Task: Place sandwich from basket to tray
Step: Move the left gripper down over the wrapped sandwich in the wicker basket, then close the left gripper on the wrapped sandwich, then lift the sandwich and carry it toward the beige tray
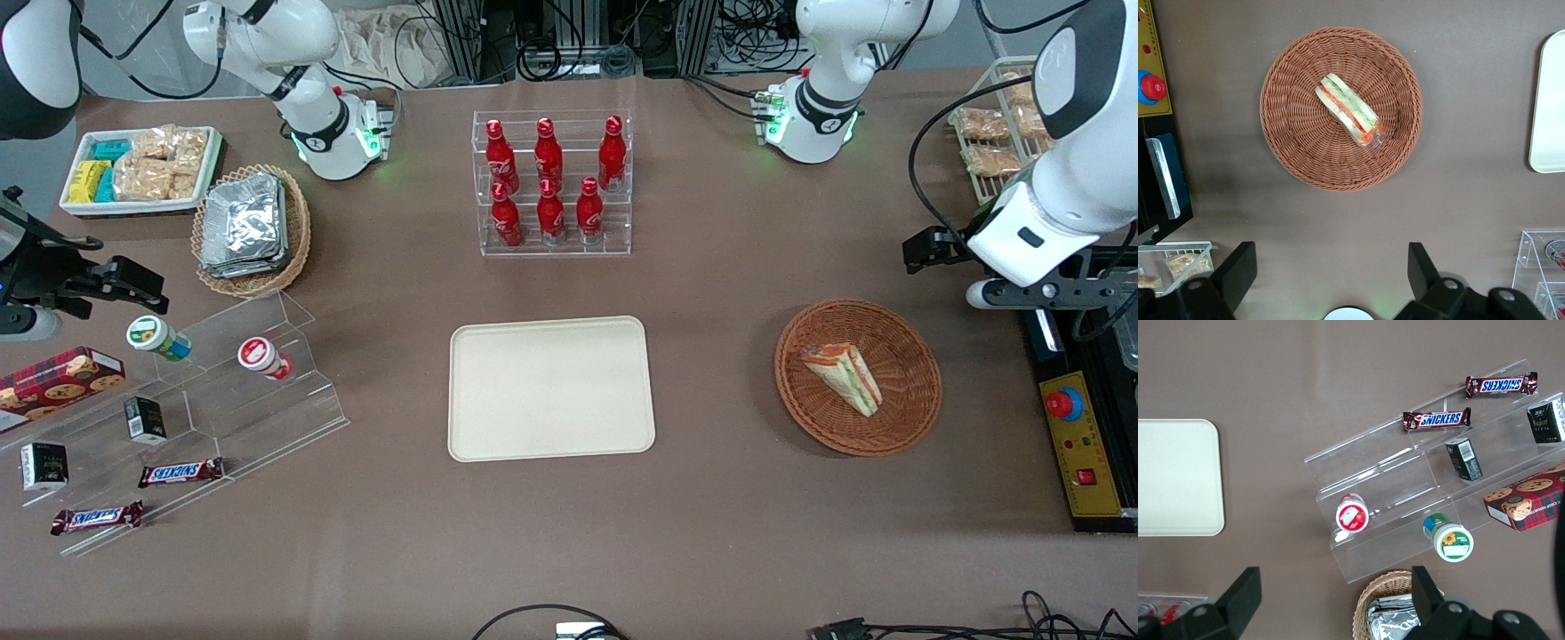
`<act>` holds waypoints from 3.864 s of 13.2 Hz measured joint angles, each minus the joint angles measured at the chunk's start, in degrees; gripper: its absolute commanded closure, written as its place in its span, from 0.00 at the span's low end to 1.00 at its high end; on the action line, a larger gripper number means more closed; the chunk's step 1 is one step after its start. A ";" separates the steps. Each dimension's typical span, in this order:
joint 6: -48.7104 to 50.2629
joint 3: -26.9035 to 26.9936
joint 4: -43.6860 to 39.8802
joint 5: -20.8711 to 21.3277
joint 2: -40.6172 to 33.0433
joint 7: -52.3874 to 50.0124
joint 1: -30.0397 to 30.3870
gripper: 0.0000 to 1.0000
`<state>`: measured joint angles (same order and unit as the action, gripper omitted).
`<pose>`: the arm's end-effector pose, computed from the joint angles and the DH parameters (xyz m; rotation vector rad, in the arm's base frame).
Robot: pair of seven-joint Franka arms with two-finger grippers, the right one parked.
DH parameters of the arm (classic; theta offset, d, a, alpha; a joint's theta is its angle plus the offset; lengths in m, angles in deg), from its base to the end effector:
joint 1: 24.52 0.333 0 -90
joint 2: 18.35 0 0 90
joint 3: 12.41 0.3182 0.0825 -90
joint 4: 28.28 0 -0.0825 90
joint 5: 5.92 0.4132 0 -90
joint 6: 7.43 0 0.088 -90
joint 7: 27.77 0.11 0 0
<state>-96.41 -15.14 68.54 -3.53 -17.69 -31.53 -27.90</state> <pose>0.5746 -0.0567 0.5565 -3.0791 0.0668 0.2225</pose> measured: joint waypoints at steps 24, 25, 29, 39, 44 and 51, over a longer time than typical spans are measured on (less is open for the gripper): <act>-11.39 1.05 0.72 -3.26 21.11 -28.72 0.91 0.00; -13.23 1.05 0.81 -3.31 22.91 -29.07 0.91 0.00; -20.01 1.18 1.41 -3.39 29.01 -30.96 0.94 0.00; -30.13 1.29 8.20 -4.33 30.13 -31.42 0.95 0.87; -26.57 1.27 7.36 -4.33 25.02 -19.48 0.93 0.95; -15.22 0.36 -0.67 -4.43 19.65 16.80 -0.34 1.00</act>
<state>-111.63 -14.79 67.87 -7.96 1.96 -14.73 -28.25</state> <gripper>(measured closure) 0.806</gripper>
